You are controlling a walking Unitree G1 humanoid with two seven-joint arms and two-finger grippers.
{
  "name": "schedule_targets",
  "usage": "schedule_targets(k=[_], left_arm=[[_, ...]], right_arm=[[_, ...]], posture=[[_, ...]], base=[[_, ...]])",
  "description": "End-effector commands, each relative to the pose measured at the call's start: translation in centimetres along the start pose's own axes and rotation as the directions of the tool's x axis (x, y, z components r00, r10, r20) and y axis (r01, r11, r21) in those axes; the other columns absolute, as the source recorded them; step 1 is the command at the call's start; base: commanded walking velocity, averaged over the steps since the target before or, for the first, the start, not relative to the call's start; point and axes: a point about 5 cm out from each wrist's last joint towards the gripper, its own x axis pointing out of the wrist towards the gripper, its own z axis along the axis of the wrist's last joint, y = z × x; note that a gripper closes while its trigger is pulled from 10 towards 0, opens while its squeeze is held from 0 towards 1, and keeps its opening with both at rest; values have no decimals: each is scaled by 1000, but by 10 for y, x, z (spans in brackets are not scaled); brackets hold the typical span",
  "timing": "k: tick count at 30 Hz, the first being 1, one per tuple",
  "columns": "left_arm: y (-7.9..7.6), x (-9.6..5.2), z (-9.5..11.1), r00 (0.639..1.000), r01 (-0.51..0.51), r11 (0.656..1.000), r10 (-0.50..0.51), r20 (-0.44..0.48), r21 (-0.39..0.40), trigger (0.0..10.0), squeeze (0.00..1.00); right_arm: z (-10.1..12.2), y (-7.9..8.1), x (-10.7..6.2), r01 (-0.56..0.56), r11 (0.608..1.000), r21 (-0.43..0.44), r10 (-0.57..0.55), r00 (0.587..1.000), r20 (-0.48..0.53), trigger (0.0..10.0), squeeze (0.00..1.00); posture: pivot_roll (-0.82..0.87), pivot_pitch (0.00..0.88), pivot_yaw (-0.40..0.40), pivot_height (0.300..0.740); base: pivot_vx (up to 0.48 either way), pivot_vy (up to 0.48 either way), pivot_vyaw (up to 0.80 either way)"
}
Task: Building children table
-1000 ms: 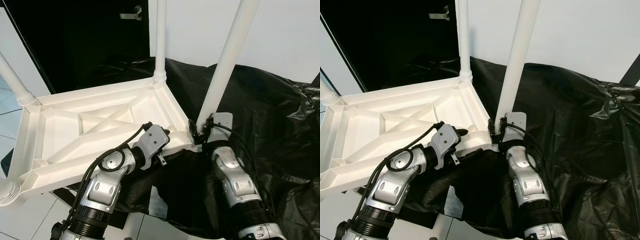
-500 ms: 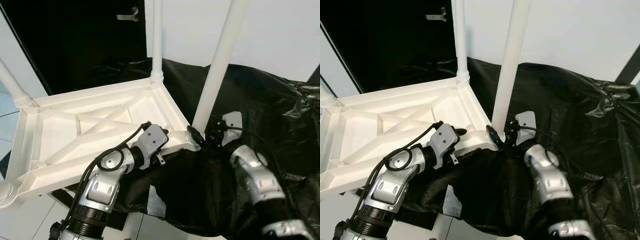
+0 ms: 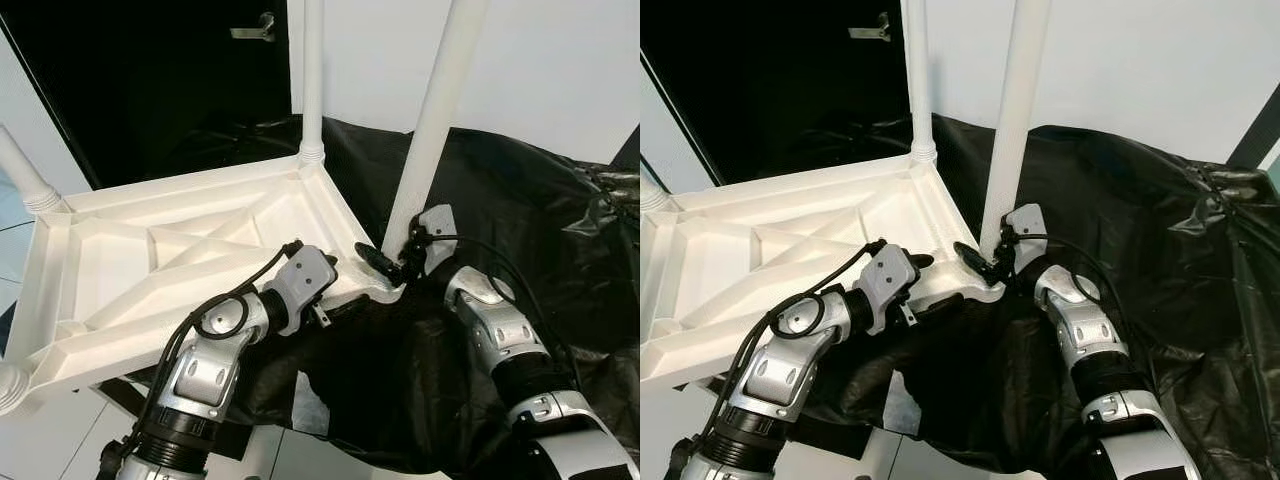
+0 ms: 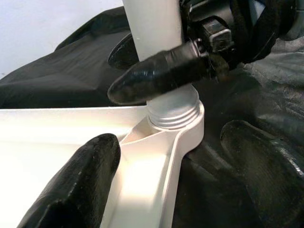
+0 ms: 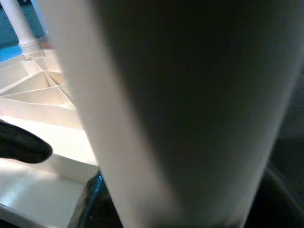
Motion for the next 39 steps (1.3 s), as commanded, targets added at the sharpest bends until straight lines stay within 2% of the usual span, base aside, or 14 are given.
schedule_targets(k=[1,9,12,15,16,18,20,23,24,25,32,33,34,39], left_arm=[[3,-2,-1,996,-92,996,92,-8,-5,10000,0],[0,1,-1,997,-82,997,82,-7,-11,10000,0],[-2,1,-2,997,-72,997,72,-7,-15,10000,0],[-3,1,-2,998,-67,998,67,-6,-16,10000,0],[-4,2,-2,998,-62,998,62,-6,-15,10000,0],[-4,2,-2,998,-62,998,62,-6,-15,10000,0],[-4,3,-1,999,-54,998,54,0,-16,10000,0],[-5,5,-1,999,-48,999,48,3,-17,10000,0],[-5,5,-1,999,-48,999,48,3,-17,10000,0],[-6,5,-1,999,-48,999,48,4,-17,10000,0],[-6,5,-1,999,-45,999,45,5,-16,10000,0],[-5,4,-1,999,-47,999,47,4,-16,10000,0],[-5,4,-1,999,-50,999,50,3,-15,10000,0],[-5,3,-1,999,-52,999,52,2,-15,10000,0]], right_arm=[[-4,7,1,-41,999,-6,41,999,-17,0,0],[-17,4,-11,52,999,3,-52,997,-53,0,0],[-21,9,-16,171,985,13,-169,983,-69,0,0],[-22,13,-16,230,973,27,-227,971,-76,0,0],[-22,14,-16,316,947,58,-310,946,-90,0,0],[-22,14,-16,316,947,58,-310,946,-90,0,0],[-21,20,-15,464,882,81,-455,884,-108,0,0],[-20,22,-15,655,745,130,-643,756,-122,0,0],[-20,22,-15,655,745,130,-643,756,-122,0,0],[-20,22,-15,679,721,137,-668,734,-124,0,0],[-17,32,-13,645,751,141,-633,764,-123,0,0],[-16,35,-12,630,764,137,-620,776,-114,2471,0],[-13,37,-11,619,775,128,-611,785,-100,10000,0],[-9,37,-11,615,780,115,-610,788,-78,10000,0]], posture=[[66,0,-56,740],[50,0,-51,740],[45,0,-51,740],[40,0,-51,740],[38,0,-52,740],[38,0,-52,740],[35,0,-54,740],[33,0,-59,740],[33,0,-59,740],[35,0,-60,740],[38,0,-61,740],[41,0,-63,740],[40,0,-63,740],[39,0,-65,740]], base=[[0,0,0],[0,0,0],[0,0,0],[0,0,0],[0,0,0],[0,0,0],[0,0,0],[0,0,0],[0,0,0],[0,0,0],[0,0,0],[0,0,0],[0,0,0],[0,0,0]])
